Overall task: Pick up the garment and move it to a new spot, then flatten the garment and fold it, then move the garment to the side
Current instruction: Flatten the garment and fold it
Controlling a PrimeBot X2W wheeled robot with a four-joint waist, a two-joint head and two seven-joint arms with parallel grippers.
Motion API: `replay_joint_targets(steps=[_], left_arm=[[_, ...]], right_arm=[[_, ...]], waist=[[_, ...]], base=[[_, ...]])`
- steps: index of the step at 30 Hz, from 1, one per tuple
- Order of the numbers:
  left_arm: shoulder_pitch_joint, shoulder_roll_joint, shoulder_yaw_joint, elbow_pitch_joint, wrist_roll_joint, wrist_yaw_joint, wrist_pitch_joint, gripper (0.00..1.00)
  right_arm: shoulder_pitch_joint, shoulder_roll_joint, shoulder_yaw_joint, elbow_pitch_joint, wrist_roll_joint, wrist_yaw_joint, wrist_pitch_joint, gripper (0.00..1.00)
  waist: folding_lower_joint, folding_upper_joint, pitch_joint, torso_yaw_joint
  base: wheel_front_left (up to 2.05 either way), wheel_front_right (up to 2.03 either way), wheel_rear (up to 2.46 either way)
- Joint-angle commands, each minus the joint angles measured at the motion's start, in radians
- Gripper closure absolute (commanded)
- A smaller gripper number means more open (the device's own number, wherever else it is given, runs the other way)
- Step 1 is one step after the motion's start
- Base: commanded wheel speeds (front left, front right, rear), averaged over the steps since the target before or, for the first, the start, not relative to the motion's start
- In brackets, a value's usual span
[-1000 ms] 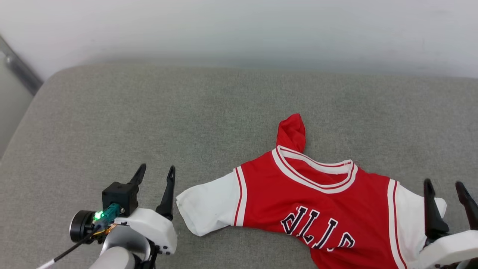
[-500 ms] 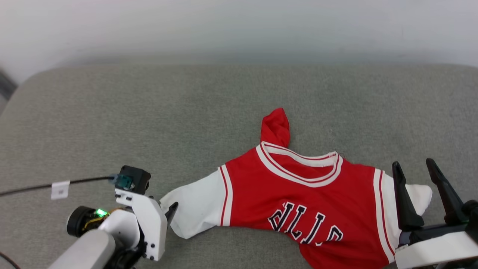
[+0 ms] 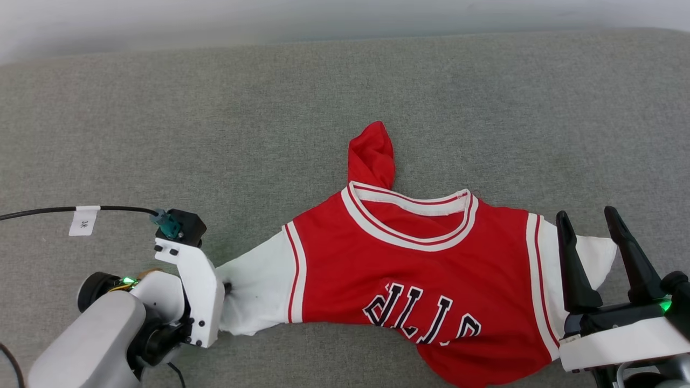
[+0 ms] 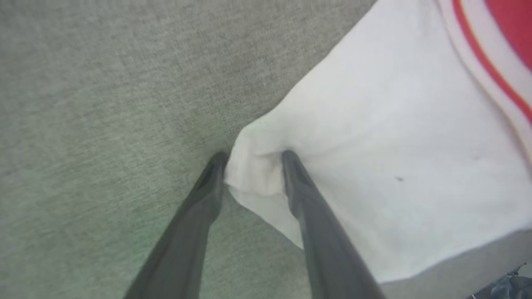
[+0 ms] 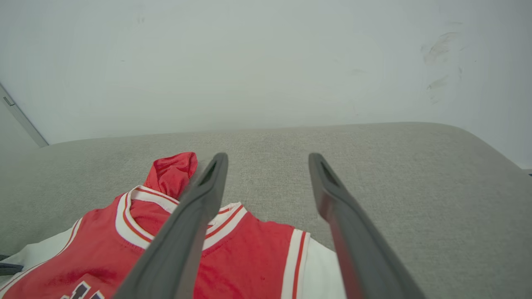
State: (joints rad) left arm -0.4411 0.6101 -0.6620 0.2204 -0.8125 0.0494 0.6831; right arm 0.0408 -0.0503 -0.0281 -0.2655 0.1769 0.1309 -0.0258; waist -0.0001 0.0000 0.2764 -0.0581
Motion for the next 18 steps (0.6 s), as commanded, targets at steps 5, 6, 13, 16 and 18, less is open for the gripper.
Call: replay_joint_targets(steps=[5,6,13,16,18], left_arm=[[0.082,-0.073,-0.028,0.033,-0.005,0.011,-0.063,1.00],[0.081,-0.074,-0.016,0.024,0.001,0.020,-0.092,1.00],[0.073,-0.072,0.047,-0.078,0.051,0.079,-0.261,1.00],[0.068,-0.074,0.056,-0.139,0.076,0.096,-0.305,1.00],[0.062,-0.073,0.058,-0.185,0.091,0.105,-0.325,1.00]], right_arm=[[0.004,0.000,-0.019,0.012,0.017,0.000,0.029,0.00],[0.010,0.000,-0.025,0.015,0.029,0.000,0.044,0.00],[0.029,-0.036,-0.148,0.059,0.109,0.000,0.333,0.00],[0.034,-0.078,-0.217,0.069,0.149,0.000,0.495,0.00],[0.012,-0.103,-0.256,0.067,0.174,0.000,0.596,0.00]], waist=[[0.0001,0.0000,-0.023,0.016],[0.0001,0.0000,-0.029,0.021],[0.0001,0.0000,-0.042,0.067],[0.0001,0.0000,-0.035,0.086],[0.0001,0.0000,-0.025,0.096]], base=[[0.00,0.00,0.00],[0.00,0.00,0.00],[0.00,0.00,0.00],[0.00,0.00,0.00],[0.00,0.00,0.00]])
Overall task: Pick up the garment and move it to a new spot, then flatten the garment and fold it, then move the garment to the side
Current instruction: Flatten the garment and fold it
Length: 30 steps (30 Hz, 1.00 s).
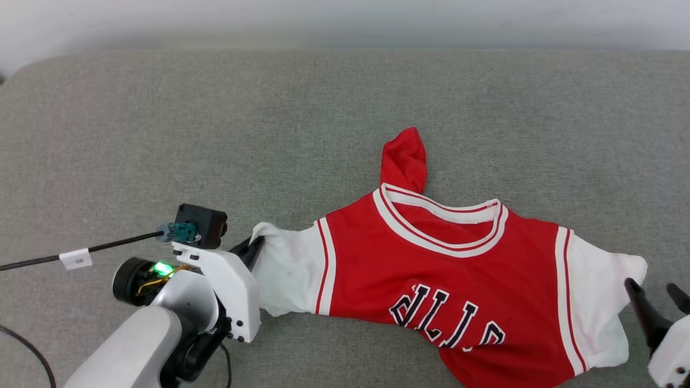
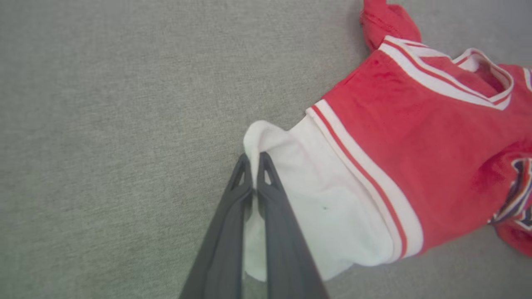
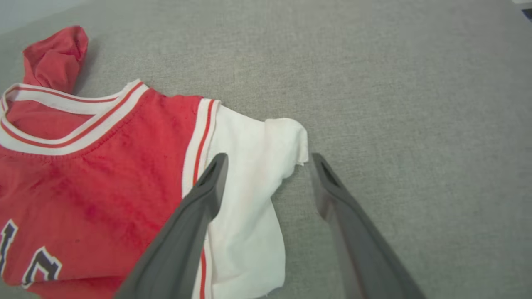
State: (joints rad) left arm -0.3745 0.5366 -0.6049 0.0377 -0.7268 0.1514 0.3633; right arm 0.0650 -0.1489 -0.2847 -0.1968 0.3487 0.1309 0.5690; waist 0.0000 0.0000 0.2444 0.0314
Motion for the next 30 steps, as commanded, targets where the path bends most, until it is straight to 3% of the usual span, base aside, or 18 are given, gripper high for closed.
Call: replay_joint_targets(steps=[1,5,11,12,13,14,15,30], left_arm=[[-0.009,0.003,0.004,-0.022,0.013,0.008,-0.013,1.00],[-0.030,0.005,0.004,-0.102,0.042,0.019,-0.034,1.00],[-0.061,0.001,-0.006,-0.196,0.077,0.025,-0.050,1.00],[-0.059,-0.002,-0.007,-0.202,0.079,0.026,-0.059,1.00],[-0.057,-0.003,-0.008,-0.203,0.078,0.027,-0.059,1.00],[-0.056,-0.003,-0.008,-0.202,0.077,0.027,-0.061,1.00],[-0.053,-0.004,-0.008,-0.200,0.075,0.027,-0.063,1.00],[-0.109,0.036,0.080,-0.139,0.056,0.039,-0.103,1.00]], right_arm=[[-0.020,-0.012,-0.011,0.001,0.016,0.000,0.050,0.00],[-0.075,-0.055,-0.039,0.030,0.031,0.000,0.218,0.00],[-0.180,-0.101,-0.014,0.153,0.041,0.000,0.364,0.00],[-0.183,-0.087,0.000,0.234,0.048,0.000,0.406,0.16],[-0.180,-0.079,0.005,0.256,0.057,0.000,0.420,0.55],[-0.178,-0.073,0.008,0.271,0.061,0.000,0.430,0.81],[-0.178,-0.074,0.013,0.278,0.062,0.000,0.431,1.00],[-0.348,-0.170,0.083,0.142,-0.003,0.000,0.223,1.00]], waist=[[0.0000,0.0000,0.014,0.010],[0.0000,0.0000,0.049,0.027],[0.0000,0.0000,0.111,0.057],[0.0000,0.0000,0.115,0.062],[0.0000,0.0000,0.115,0.063],[0.0000,0.0000,0.115,0.065],[0.0000,0.0000,0.112,0.067],[0.0000,0.0000,-0.017,0.007]], base=[[0.00,0.00,0.00],[0.00,0.00,0.00],[0.00,0.00,0.00],[0.00,0.00,0.00],[0.00,0.00,0.00],[0.00,0.00,0.00],[0.00,0.00,0.00],[0.00,0.00,0.00]])
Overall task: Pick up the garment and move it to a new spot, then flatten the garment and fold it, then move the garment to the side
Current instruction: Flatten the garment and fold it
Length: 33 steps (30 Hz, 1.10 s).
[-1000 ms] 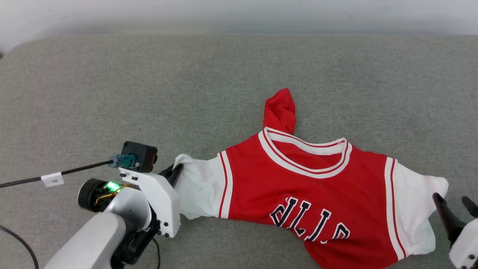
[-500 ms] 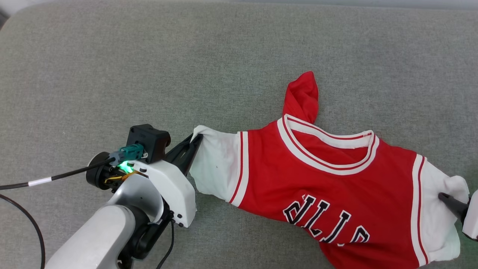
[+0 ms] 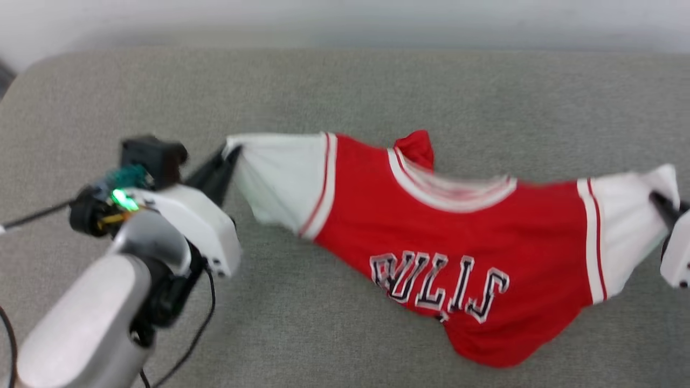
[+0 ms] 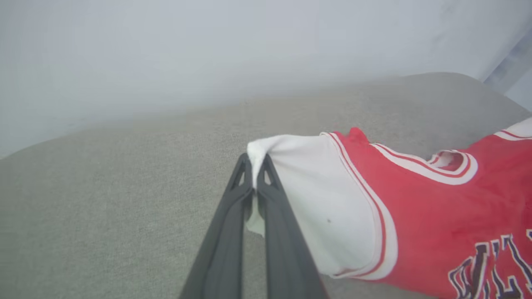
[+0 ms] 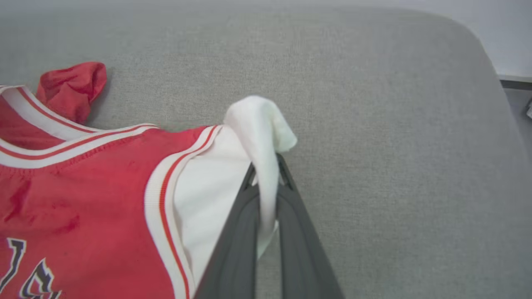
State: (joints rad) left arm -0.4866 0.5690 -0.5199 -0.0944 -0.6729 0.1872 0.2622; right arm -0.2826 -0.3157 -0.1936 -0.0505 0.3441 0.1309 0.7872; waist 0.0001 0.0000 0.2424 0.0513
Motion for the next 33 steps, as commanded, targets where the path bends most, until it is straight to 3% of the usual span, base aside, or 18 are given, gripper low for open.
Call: replay_joint_targets(steps=[1,7,15,23,33], left_arm=[[-0.016,-0.002,0.008,0.002,-0.002,0.005,-0.009,1.00],[-0.173,-0.052,0.080,0.119,-0.046,-0.003,-0.039,1.00],[-0.480,-0.146,0.095,0.410,-0.024,-0.045,-0.096,1.00],[-0.777,-0.198,0.121,0.665,0.003,-0.080,-0.186,1.00],[-1.118,-0.191,0.174,0.787,0.034,-0.102,-0.335,1.00]], right_arm=[[-0.022,-0.009,0.004,-0.001,-0.004,0.000,-0.009,1.00],[-0.191,-0.037,0.055,0.087,-0.024,0.000,-0.103,1.00],[-0.456,-0.069,0.123,0.277,-0.027,0.000,-0.224,1.00],[-0.790,-0.058,0.180,0.450,-0.059,0.000,-0.357,1.00],[-1.193,-0.012,0.208,0.606,-0.134,0.000,-0.559,1.00]], waist=[[-0.0001,0.0000,-0.028,-0.017],[-0.0001,0.0000,-0.086,-0.028],[-0.0001,0.0000,-0.082,-0.028],[-0.0001,0.0000,0.030,-0.060],[-0.0001,0.0000,0.212,-0.117]], base=[[0.00,0.00,0.00],[0.00,0.00,0.00],[0.00,0.00,0.00],[0.00,0.00,0.00],[0.00,0.00,0.00]])
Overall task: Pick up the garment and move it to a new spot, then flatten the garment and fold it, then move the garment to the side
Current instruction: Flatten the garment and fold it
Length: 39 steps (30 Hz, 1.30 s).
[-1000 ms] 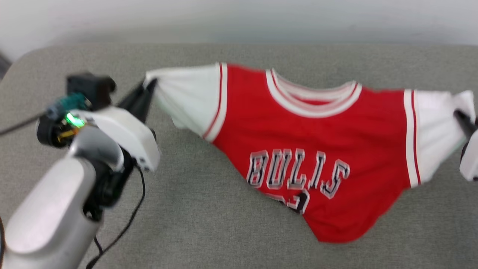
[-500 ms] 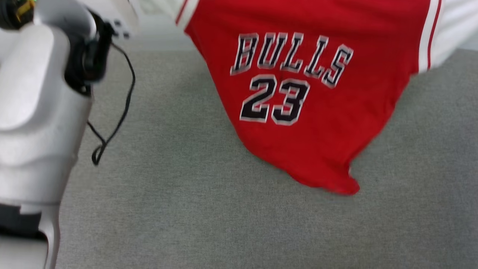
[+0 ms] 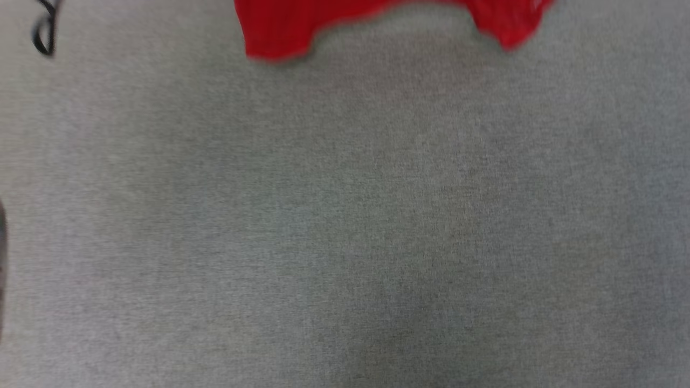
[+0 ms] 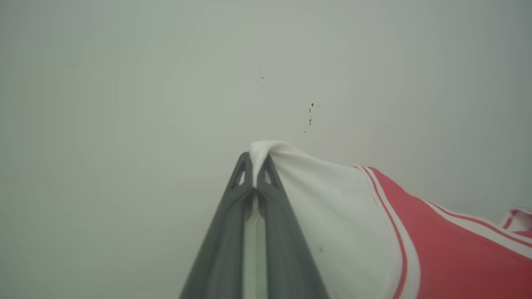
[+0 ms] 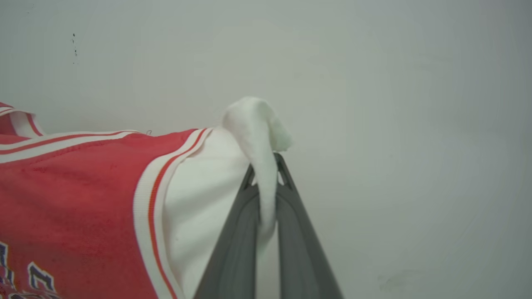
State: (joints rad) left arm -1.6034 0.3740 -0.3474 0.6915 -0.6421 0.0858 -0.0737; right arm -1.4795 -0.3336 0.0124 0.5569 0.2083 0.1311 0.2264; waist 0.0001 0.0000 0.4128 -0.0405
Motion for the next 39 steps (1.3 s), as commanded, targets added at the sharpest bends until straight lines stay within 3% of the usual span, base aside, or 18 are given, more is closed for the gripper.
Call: replay_joint_targets(steps=[1,11,23,32,39], left_arm=[[-0.021,0.006,0.004,0.008,0.005,-0.005,-0.013,1.00],[-0.175,0.020,0.010,0.050,0.010,-0.032,-0.040,1.00],[-0.097,-0.001,-0.004,0.134,-0.031,-0.087,-0.036,1.00],[0.185,-0.014,-0.021,0.172,-0.086,-0.157,-0.050,1.00],[0.531,0.001,-0.031,0.088,-0.125,-0.167,-0.090,1.00]], right_arm=[[-0.023,0.011,0.007,0.015,-0.007,-0.001,-0.018,1.00],[-0.214,0.023,0.069,0.139,0.005,-0.001,-0.101,1.00],[-0.176,0.018,0.230,0.226,0.134,-0.001,-0.144,1.00],[0.087,-0.054,0.382,0.152,0.299,-0.001,-0.142,1.00],[0.431,-0.135,0.410,0.008,0.397,-0.001,-0.103,1.00]], waist=[[-0.0001,0.0000,0.051,-0.029],[-0.0001,0.0000,0.170,-0.043],[-0.0001,0.0000,0.242,-0.019],[-0.0001,0.0000,0.088,0.011],[-0.0001,0.0000,-0.059,0.037]], base=[[0.00,0.00,0.00],[0.00,0.00,0.00],[0.00,0.00,0.00],[0.00,0.00,0.00],[0.00,0.00,0.00]])
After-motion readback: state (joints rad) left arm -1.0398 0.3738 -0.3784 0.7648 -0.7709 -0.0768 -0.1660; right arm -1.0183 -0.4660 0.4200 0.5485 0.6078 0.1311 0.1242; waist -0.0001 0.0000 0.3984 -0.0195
